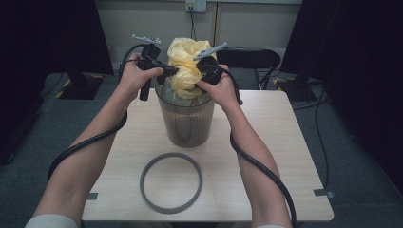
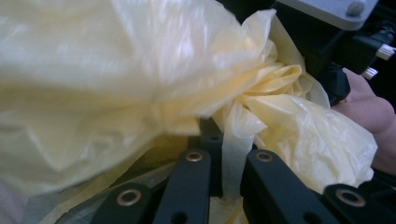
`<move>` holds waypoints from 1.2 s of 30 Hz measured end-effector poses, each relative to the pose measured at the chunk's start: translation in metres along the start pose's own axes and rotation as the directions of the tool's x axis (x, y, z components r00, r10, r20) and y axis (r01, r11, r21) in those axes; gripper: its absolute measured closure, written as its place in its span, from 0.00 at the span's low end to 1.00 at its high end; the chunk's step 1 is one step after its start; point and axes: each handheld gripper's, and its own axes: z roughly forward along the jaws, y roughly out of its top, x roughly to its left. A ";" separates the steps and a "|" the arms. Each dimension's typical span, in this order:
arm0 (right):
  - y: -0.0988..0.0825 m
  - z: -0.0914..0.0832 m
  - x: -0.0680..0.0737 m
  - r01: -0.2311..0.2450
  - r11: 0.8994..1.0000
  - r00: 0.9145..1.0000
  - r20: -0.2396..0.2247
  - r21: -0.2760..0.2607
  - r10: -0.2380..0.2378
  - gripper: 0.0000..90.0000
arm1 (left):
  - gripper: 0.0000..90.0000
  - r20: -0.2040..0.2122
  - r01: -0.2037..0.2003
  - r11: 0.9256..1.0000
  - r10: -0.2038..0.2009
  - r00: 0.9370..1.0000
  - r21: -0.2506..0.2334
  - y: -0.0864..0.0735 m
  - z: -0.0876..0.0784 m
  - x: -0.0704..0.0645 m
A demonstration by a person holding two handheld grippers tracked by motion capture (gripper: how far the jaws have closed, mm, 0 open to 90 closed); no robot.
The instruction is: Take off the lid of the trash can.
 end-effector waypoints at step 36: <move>-0.022 -0.063 -0.009 -0.112 0.961 0.993 0.003 -0.253 0.116 0.99 | 0.18 -0.251 -0.047 0.997 0.060 0.966 0.058 -0.040 -0.044 -0.024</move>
